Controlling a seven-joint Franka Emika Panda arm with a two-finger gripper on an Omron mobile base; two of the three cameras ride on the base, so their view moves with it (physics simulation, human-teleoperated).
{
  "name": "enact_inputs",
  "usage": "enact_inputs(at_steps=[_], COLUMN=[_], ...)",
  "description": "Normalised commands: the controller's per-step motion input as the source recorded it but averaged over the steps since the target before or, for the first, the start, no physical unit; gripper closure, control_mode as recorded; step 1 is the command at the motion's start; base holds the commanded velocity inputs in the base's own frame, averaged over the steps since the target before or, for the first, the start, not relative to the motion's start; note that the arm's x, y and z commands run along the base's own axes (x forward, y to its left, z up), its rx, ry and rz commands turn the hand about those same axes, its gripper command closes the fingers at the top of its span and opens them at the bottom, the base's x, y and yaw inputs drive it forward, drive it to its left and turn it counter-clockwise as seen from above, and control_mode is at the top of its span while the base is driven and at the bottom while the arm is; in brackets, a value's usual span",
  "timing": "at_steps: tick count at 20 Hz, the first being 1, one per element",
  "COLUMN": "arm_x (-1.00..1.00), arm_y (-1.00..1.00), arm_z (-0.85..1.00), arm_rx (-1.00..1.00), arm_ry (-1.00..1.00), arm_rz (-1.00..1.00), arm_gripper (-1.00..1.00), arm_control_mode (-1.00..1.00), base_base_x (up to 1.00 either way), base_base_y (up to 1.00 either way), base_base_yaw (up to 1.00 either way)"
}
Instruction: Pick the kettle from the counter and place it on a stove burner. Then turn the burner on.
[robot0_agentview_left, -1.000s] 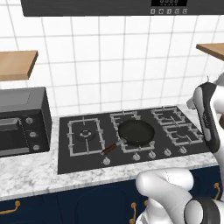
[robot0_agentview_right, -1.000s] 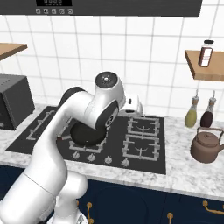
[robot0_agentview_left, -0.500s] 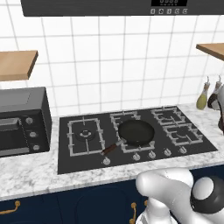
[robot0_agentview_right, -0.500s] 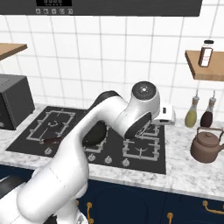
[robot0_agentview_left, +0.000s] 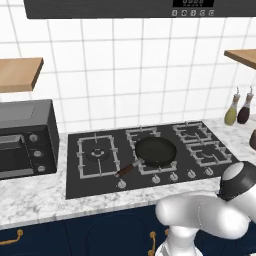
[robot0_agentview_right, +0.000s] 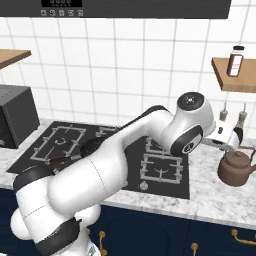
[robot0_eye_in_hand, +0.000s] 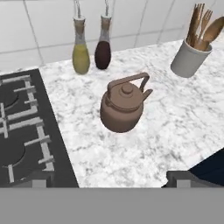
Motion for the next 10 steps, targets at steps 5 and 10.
enact_inputs(at_steps=[5,10], arm_x=[0.25,0.0], arm_y=[-0.58,-0.06], arm_z=[-0.23,-0.19], arm_rx=[0.0,0.11], arm_ry=[0.04,0.02], arm_rz=[-0.37,-0.05], arm_gripper=[-1.0,-1.0], arm_control_mode=[-1.0,-1.0], base_base_x=[0.0,0.0], base_base_y=[0.0,0.0], base_base_yaw=[0.0,0.0])
